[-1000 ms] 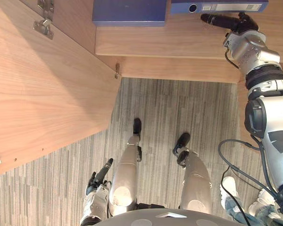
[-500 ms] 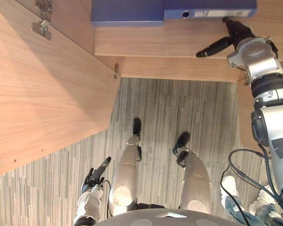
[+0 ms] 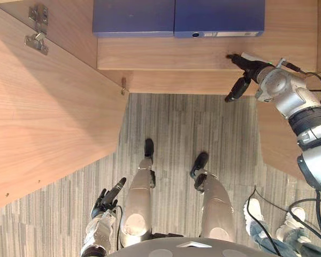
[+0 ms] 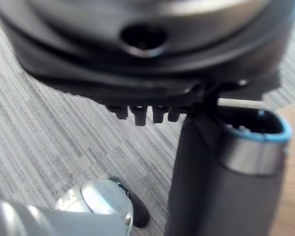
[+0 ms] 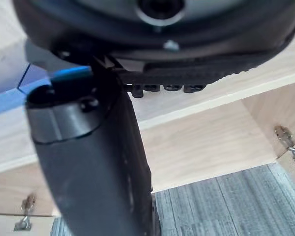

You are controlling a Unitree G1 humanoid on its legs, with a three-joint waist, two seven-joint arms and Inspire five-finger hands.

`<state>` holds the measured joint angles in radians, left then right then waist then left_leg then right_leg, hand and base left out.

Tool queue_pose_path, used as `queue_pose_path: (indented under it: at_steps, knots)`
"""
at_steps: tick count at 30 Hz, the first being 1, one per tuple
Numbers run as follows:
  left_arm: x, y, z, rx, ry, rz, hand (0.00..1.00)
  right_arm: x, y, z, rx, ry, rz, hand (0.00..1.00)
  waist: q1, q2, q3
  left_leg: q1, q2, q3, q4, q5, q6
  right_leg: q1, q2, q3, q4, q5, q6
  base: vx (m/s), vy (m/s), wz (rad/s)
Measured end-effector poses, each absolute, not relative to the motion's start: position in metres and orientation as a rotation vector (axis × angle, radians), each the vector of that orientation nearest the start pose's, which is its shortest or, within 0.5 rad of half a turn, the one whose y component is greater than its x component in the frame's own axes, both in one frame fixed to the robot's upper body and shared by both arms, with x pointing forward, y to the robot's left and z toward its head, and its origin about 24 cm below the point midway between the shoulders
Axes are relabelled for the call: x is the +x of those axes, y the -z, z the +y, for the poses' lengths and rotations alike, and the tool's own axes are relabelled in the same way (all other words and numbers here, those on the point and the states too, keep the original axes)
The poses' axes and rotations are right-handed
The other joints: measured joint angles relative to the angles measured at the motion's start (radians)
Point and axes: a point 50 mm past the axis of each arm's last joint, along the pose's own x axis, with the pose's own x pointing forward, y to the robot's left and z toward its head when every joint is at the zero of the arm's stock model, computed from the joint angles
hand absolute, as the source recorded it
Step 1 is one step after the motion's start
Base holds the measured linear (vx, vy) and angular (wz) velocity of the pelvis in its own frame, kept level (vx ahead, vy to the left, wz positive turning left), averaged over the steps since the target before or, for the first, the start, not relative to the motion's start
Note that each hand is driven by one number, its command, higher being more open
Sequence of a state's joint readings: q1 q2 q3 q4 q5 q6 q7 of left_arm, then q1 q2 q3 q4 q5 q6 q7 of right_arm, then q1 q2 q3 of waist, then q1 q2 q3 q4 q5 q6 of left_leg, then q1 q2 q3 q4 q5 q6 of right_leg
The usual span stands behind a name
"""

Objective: Walk over to the cabinet, pick up the folder, carry it to the office cabinet, place the folder inside the office cabinet, then close the office cabinet door

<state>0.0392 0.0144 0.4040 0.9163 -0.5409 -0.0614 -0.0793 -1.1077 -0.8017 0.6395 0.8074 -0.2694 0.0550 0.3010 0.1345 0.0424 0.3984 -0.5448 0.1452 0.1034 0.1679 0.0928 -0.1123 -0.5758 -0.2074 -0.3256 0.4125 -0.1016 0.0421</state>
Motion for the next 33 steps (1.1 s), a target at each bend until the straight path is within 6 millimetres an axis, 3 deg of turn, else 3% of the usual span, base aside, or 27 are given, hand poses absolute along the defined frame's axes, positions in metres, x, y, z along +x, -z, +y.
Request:
queue_pose_path:
  at_steps: [9, 15, 19, 22, 26, 28, 30, 33]
  knots:
    - [0.13, 0.142, 0.213, -0.662, -0.583, 0.746, 1.0, 0.396, -0.199, -0.229, -1.451, -0.28, 0.144, 1.0, 0.0, -0.008, -0.003, 0.041, 0.012, 0.037, -0.014, 0.0, 0.0, 0.015, 0.018, 0.028, -0.019, 0.016, -0.001, 0.0, -0.036, -0.14]
    - [0.126, 0.145, 0.21, -0.655, -0.581, 0.772, 1.0, 0.384, -0.151, -0.235, -1.431, -0.39, 0.262, 1.0, 0.005, -0.044, -0.03, 0.117, 0.022, 0.036, -0.048, 0.001, -0.002, 0.1, 0.038, 0.021, -0.069, 0.024, 0.0, 0.06, -0.027, -0.01]
    - [0.121, 0.148, 0.213, -0.553, -0.531, 0.829, 1.0, 0.37, -0.109, -0.244, -1.364, -0.436, 0.361, 1.0, 0.005, -0.055, -0.081, 0.196, 0.022, 0.033, -0.109, 0.012, -0.006, 0.191, 0.065, 0.017, -0.162, 0.057, 0.006, 0.09, 0.007, -0.04]
    - [0.132, 0.144, 0.215, -0.484, -0.471, 0.822, 1.0, 0.357, -0.077, -0.25, -1.274, -0.445, 0.432, 1.0, -0.002, -0.067, -0.102, 0.247, 0.019, 0.035, -0.125, 0.014, -0.007, 0.271, 0.08, 0.019, -0.248, 0.101, 0.015, 0.05, 0.018, -0.06]
    - [0.141, 0.136, 0.216, -0.426, -0.383, 0.781, 1.0, 0.321, -0.012, -0.253, -1.114, -0.482, 0.584, 1.0, -0.005, -0.094, -0.146, 0.301, 0.001, 0.042, -0.146, 0.013, -0.004, 0.344, 0.084, 0.034, -0.332, 0.145, 0.027, -0.01, 0.046, -0.07]
    - [0.128, 0.138, 0.221, -0.39, -0.35, 0.795, 1.0, 0.297, 0.021, -0.255, -1.006, -0.474, 0.677, 1.0, -0.004, -0.096, -0.178, 0.322, -0.007, 0.05, -0.159, 0.011, -0.001, 0.361, 0.08, 0.046, -0.349, 0.15, 0.031, -0.02, 0.068, -0.1]
    - [0.107, 0.146, 0.228, -0.329, -0.342, 0.889, 1.0, 0.272, 0.054, -0.252, -0.851, -0.401, 0.76, 1.0, -0.012, -0.083, -0.206, 0.362, -0.019, 0.065, -0.195, 0.016, 0.008, 0.379, 0.074, 0.063, -0.365, 0.152, 0.04, -0.02, 0.061, -0.17]
    - [0.086, 0.154, 0.228, -0.258, -0.333, 0.986, 1.0, 0.249, 0.078, -0.25, -0.699, -0.308, 0.829, 1.0, -0.036, -0.068, -0.234, 0.391, -0.032, 0.066, -0.235, 0.025, 0.009, 0.39, 0.07, 0.076, -0.383, 0.155, 0.044, -0.02, 0.059, -0.09]
